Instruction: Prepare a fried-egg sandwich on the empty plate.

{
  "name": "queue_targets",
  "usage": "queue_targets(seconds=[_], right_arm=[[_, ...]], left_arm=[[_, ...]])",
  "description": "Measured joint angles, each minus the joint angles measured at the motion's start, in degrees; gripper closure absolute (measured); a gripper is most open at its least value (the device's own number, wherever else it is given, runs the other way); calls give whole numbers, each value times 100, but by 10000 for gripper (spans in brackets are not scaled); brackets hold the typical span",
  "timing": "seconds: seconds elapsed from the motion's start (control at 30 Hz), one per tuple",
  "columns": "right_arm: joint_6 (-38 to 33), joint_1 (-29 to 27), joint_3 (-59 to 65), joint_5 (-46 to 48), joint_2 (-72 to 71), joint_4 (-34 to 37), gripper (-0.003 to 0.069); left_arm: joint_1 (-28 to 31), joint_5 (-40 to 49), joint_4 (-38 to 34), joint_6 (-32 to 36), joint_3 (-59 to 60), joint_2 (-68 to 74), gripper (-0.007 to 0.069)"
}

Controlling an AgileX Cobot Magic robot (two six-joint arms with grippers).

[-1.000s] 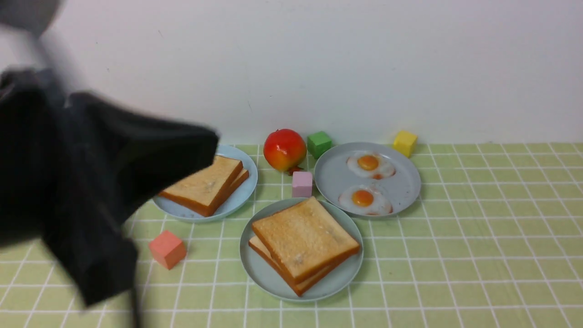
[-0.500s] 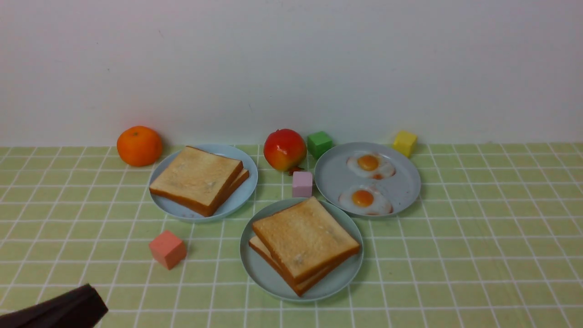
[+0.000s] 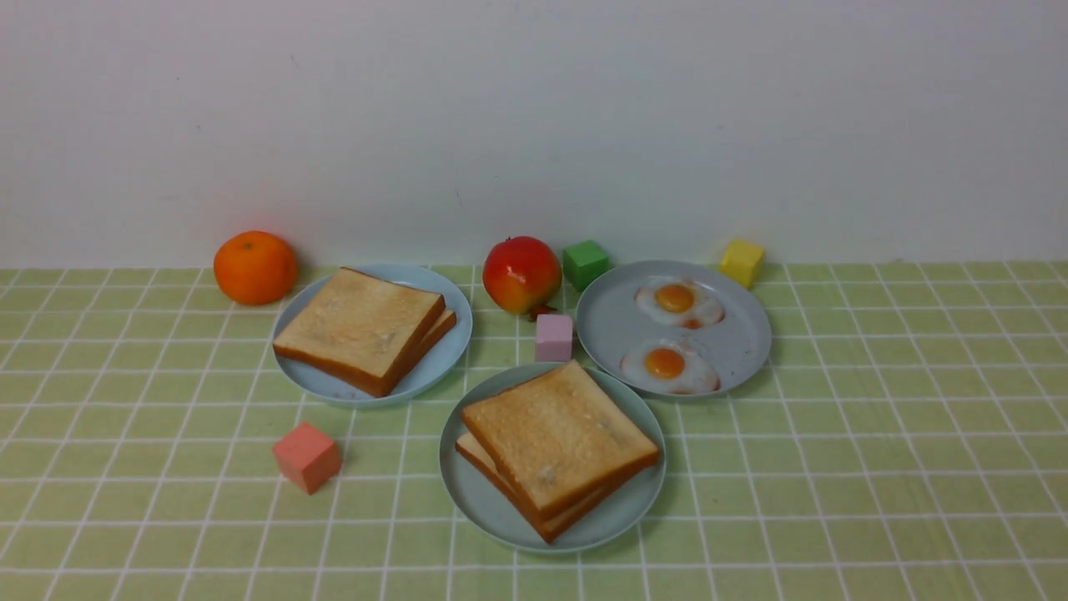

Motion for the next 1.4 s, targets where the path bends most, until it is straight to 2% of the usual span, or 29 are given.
queue_targets(seconds=[0.2, 0.27, 0.47, 0.63, 0.8, 1.07, 1.23, 1.4], right_arm=[[-9, 0, 604, -101, 0, -53, 637], [-88, -122, 766, -93, -24, -284, 637], [-108, -1536, 801, -63, -165, -527, 672], [-282, -2055, 801, 365, -609, -716, 673], [-316, -2094, 801, 971, -635, -600, 673], [-734, -2100, 806, 1093, -635, -136, 673], [-1554, -2100, 806, 1145, -635, 355, 673], [-1781, -2100, 775, 1335, -635, 452, 673]], left_arm=[[0, 18, 0, 0, 0, 0, 638], [0, 17, 0, 0, 0, 0, 638], [0, 30, 0, 0, 0, 0, 638], [0, 30, 0, 0, 1, 5, 638], [0, 42, 0, 0, 1, 5, 637], [0, 94, 0, 0, 1, 5, 634], [0, 100, 0, 0, 1, 5, 633], [0, 100, 0, 0, 1, 5, 627]])
